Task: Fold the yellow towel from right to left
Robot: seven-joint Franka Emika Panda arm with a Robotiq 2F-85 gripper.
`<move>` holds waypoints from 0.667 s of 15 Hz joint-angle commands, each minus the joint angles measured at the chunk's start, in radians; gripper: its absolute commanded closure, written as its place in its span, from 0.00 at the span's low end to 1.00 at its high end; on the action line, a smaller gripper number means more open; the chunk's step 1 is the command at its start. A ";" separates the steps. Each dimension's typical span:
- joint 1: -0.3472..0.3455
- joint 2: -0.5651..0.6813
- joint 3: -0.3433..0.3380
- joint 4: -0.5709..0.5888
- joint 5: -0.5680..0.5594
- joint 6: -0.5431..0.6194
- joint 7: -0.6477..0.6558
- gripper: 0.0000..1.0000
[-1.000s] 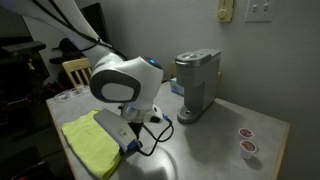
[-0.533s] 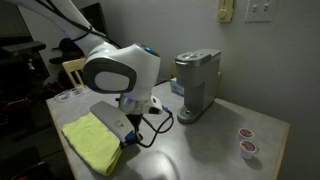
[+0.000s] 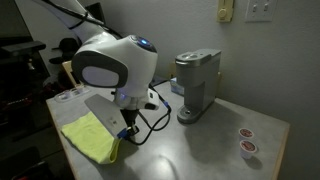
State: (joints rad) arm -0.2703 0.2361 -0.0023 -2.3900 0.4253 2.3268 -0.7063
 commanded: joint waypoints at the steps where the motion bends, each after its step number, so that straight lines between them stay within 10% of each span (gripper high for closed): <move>1: 0.005 -0.052 0.002 -0.032 0.094 -0.022 -0.075 0.99; 10: 0.052 -0.172 -0.027 -0.096 0.121 -0.111 -0.116 0.99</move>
State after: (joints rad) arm -0.2348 0.1354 -0.0059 -2.4356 0.5367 2.2593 -0.7848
